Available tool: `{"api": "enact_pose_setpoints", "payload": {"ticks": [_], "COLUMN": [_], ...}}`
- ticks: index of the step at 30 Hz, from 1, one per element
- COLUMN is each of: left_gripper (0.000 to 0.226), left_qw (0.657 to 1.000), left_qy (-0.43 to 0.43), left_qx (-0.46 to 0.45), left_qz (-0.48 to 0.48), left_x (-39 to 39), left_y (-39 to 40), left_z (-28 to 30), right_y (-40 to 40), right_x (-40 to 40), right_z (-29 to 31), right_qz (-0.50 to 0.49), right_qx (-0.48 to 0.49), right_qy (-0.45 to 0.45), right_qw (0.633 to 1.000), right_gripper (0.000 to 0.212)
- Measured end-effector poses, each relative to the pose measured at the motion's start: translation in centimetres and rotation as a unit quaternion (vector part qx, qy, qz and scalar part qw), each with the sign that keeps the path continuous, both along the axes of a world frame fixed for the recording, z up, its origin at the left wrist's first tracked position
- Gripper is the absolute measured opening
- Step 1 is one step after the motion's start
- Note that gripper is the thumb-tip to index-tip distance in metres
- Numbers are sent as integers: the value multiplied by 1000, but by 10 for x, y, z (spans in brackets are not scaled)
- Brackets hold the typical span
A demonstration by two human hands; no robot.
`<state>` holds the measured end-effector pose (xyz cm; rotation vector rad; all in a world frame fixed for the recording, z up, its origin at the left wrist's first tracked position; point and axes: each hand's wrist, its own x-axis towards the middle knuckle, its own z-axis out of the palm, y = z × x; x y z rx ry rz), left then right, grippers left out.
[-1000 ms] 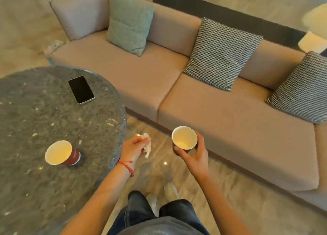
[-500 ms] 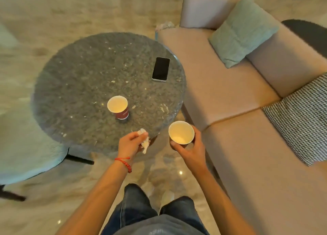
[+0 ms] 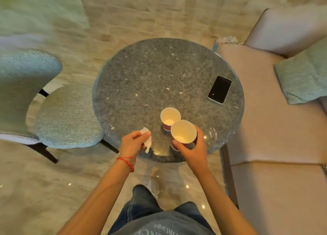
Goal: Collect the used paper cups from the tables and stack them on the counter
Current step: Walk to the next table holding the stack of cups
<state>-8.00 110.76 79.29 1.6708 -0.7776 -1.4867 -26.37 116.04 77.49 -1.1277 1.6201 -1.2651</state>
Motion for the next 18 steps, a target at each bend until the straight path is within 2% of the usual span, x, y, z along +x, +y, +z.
{"api": "enact_pose_setpoints", "payload": {"ticks": [7,18], "left_gripper": [17,15], "left_qw": [1000,1000], "left_qy": [23,13], "left_qx": [7,20], "left_qz": [-9,9], "left_x": [10,7], "left_y": [-47,-61], "left_z": [-2,-5], "right_y": [-53,-91], "right_x": [8,10], "right_z": [9,8], "right_qz": [-8,23], "right_qx": [-4,7], "right_qy": [7,28], "right_qw": [1000,999], "right_gripper": [69,72]}}
